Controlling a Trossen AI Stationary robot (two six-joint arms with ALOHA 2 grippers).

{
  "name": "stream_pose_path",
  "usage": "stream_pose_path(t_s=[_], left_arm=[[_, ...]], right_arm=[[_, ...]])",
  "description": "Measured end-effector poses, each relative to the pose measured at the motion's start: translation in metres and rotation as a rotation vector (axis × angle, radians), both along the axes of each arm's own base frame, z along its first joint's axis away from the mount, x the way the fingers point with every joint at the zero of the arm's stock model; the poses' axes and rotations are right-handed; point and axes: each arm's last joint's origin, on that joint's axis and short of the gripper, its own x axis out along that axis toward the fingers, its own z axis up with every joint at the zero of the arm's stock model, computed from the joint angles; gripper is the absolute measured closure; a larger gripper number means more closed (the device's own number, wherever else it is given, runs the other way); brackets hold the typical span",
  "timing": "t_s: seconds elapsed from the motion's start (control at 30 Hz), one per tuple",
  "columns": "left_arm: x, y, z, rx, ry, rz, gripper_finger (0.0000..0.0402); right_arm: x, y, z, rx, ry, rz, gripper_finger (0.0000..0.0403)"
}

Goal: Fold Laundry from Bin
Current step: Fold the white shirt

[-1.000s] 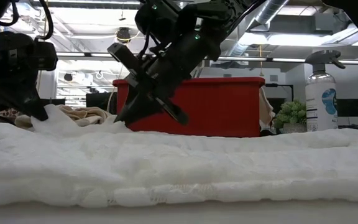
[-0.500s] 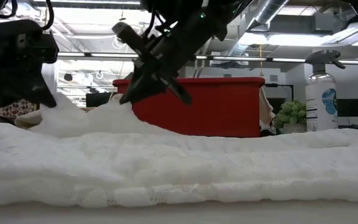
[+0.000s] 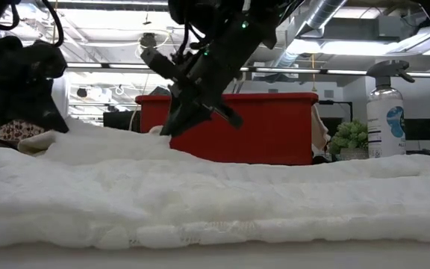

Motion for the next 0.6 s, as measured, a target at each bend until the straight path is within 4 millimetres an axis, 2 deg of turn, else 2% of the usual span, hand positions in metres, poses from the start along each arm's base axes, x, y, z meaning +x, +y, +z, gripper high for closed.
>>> stream_pose_path(t_s=[0.43, 0.6], left_arm=[[0.001, 0.003, 0.001, 0.096, -0.020, 0.035, 0.0401], [0.002, 0.007, 0.000, 0.082, -0.016, 0.063, 0.0401]], right_arm=[[0.002, -0.013, -0.005, 0.013, 0.004, -0.041, 0.0385], [0.002, -0.015, -0.006, 0.016, 0.008, -0.046, 0.0385]])
